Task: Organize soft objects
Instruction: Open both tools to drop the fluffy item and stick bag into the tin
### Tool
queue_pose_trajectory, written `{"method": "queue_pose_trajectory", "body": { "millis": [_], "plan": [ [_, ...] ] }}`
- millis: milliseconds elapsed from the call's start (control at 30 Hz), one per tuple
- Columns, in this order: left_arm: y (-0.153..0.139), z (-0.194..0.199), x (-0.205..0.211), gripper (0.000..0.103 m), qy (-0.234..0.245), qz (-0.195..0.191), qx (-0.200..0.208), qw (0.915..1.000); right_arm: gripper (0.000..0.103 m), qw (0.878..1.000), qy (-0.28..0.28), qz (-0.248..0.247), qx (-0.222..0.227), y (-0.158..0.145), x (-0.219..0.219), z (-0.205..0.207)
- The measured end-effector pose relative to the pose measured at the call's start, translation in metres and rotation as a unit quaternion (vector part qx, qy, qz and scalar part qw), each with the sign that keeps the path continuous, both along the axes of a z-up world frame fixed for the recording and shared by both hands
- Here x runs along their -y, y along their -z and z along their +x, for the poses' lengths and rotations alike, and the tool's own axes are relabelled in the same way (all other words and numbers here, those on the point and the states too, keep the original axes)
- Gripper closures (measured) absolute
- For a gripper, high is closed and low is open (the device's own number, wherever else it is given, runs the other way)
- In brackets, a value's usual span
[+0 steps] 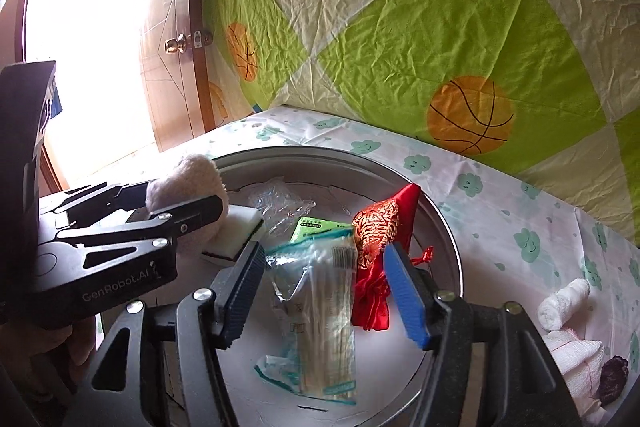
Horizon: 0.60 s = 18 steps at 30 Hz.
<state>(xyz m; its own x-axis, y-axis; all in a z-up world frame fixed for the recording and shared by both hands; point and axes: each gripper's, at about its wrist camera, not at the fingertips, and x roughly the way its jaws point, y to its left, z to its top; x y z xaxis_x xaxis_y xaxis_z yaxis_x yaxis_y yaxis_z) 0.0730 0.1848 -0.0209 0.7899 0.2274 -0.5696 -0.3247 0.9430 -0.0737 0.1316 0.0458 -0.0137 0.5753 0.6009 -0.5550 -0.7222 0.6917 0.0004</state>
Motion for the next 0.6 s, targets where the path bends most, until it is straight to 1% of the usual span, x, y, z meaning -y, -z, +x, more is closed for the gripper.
{"method": "queue_pose_trajectory", "body": {
  "millis": [67, 133, 200, 267, 300, 433, 600],
  "plan": [
    [-0.002, -0.004, -0.001, 0.037, -0.008, 0.002, 0.007, 0.9999, 0.038, 1.0, 0.003, 0.006, 0.003, -0.003, 0.006, -0.002],
    [-0.003, -0.007, -0.001, 0.032, -0.015, 0.006, 0.01, 0.9998, 0.037, 1.0, 0.011, 0.01, 0.013, -0.006, 0.015, -0.005],
    [-0.004, -0.01, -0.001, 0.031, -0.016, 0.002, 0.014, 0.9998, 0.035, 1.0, 0.018, 0.015, 0.018, -0.008, 0.025, -0.008],
    [-0.006, -0.014, 0.001, 0.027, -0.017, -0.001, 0.021, 0.9996, 0.034, 0.999, 0.027, 0.019, 0.023, -0.01, 0.04, -0.01],
    [-0.008, -0.016, 0.004, 0.024, -0.018, 0.001, 0.027, 0.9995, 0.033, 0.999, 0.033, 0.022, 0.026, -0.011, 0.048, -0.012],
    [-0.016, -0.023, 0.023, 0.015, -0.01, 0.007, 0.049, 0.9987, 0.029, 0.997, 0.063, 0.033, 0.04, -0.012, 0.087, -0.017],
    [-0.025, -0.024, 0.063, 0.005, 0.021, 0.016, 0.07, 0.9972, 0.028, 0.992, 0.109, 0.035, 0.058, -0.009, 0.137, -0.016]
  ]
}}
